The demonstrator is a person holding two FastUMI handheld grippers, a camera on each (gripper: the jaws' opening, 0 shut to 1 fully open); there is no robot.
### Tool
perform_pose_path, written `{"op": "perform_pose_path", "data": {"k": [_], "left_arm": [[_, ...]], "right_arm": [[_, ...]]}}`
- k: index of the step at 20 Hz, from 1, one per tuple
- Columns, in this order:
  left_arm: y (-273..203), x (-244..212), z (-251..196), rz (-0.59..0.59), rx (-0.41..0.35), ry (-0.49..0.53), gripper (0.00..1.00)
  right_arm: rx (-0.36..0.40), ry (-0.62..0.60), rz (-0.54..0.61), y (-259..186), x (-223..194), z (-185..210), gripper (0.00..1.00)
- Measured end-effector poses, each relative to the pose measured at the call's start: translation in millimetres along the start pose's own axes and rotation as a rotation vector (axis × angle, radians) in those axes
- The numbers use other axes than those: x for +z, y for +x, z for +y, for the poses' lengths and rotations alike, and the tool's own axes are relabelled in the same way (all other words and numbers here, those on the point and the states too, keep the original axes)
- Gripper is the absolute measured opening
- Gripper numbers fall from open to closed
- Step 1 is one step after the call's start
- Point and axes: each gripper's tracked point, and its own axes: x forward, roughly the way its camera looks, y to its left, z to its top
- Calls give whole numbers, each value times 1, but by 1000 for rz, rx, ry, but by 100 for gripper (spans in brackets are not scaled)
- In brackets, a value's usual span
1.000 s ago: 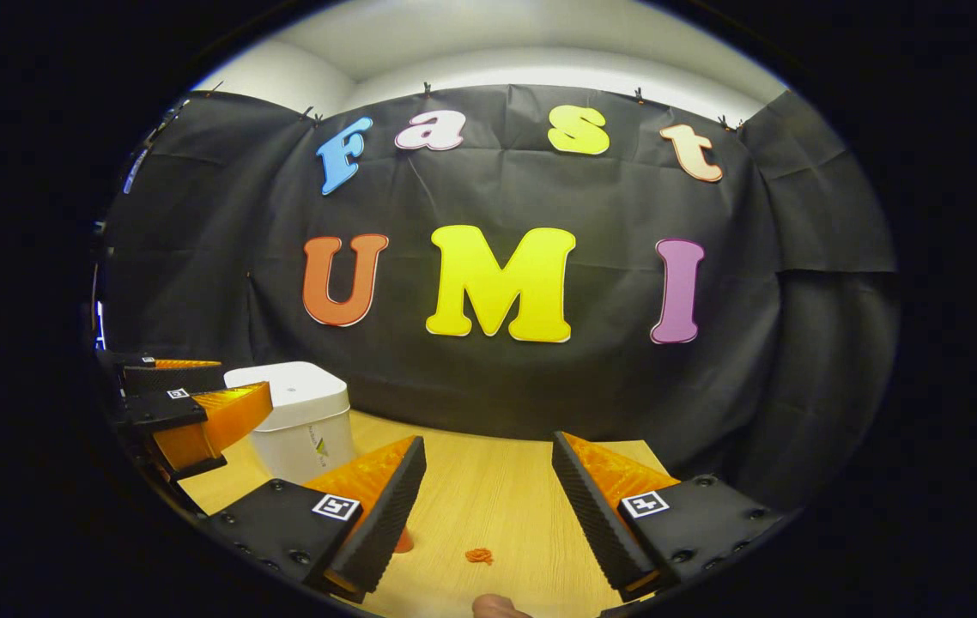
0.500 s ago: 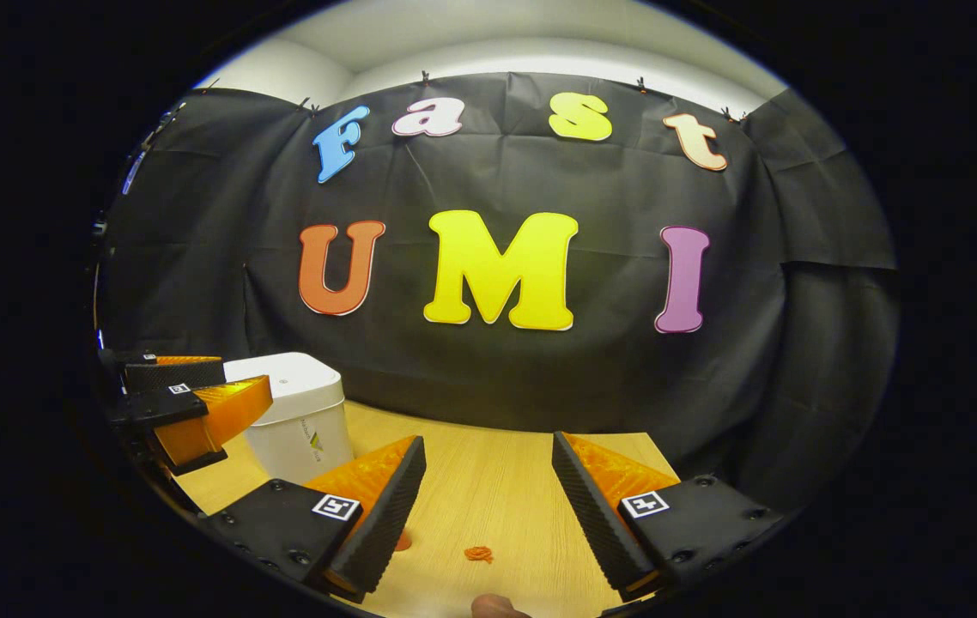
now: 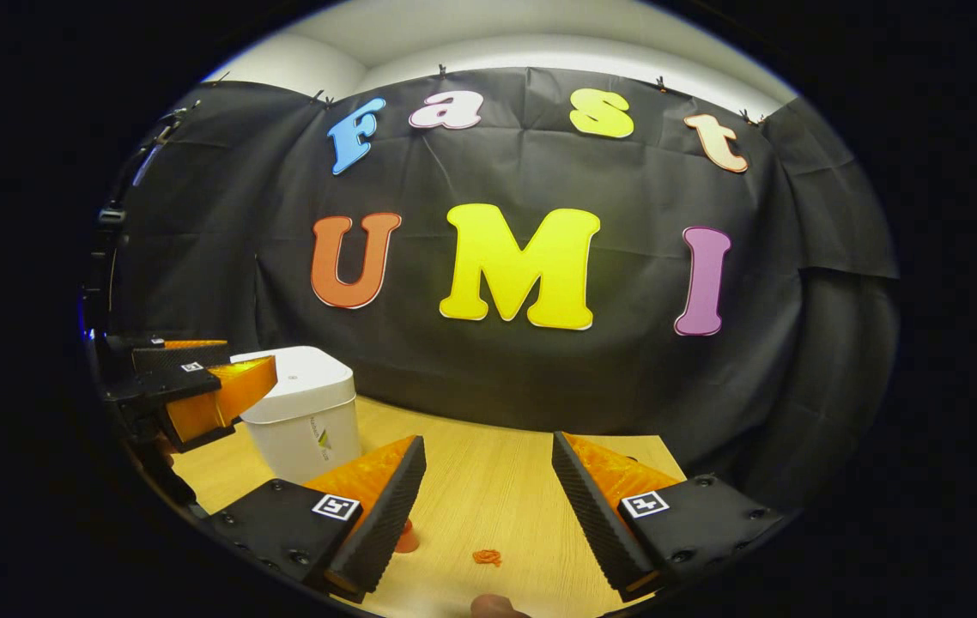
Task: Press the lid of the desktop garbage bin to open it, pick up the crumpled paper on the desktop and throw it into the bin, then pick up the pop can on the desktop and drop it into the bin, and finally close the garbage bin lid.
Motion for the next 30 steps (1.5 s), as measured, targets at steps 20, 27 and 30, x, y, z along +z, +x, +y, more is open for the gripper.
{"op": "perform_pose_path", "data": {"k": [20,27,30], "left_arm": [[99,-55,67,186,222,10,4],[123,-54,83,209,267,14,2],[128,-63,84,260,272,-11,2]], "right_arm": [[-30,-51,64,21,-20,-20,94],[-33,-47,98,24,-27,-27,94],[-29,-56,98,24,-26,-28,94]]}}
